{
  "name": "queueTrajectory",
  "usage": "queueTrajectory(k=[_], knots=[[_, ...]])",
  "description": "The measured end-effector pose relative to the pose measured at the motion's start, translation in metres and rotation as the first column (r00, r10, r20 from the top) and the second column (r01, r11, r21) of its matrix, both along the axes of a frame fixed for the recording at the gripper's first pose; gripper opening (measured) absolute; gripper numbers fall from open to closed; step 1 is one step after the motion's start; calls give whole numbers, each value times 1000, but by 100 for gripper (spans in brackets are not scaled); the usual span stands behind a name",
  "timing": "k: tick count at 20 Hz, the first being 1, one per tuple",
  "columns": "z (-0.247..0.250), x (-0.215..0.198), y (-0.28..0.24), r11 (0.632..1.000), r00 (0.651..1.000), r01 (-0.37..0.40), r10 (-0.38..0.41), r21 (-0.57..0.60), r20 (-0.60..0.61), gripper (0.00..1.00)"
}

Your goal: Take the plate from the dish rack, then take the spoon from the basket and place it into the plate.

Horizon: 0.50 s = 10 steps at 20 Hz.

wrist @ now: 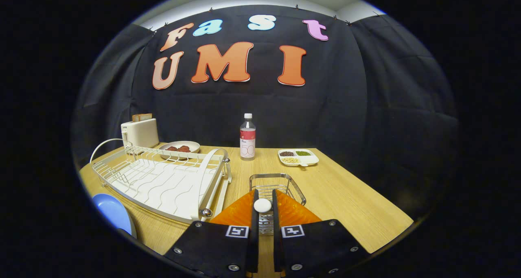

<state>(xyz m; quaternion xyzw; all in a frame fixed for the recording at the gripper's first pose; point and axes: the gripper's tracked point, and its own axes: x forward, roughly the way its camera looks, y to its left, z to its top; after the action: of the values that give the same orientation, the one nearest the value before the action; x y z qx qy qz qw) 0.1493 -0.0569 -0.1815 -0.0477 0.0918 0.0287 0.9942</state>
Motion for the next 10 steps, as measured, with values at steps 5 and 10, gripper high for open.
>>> queueTrajectory(k=[5, 10], knots=[[10, 3, -3, 999, 1000, 7, -7, 31, 15, 4], [34, -1, -7, 999, 999, 11, -13, 49, 46, 4]])
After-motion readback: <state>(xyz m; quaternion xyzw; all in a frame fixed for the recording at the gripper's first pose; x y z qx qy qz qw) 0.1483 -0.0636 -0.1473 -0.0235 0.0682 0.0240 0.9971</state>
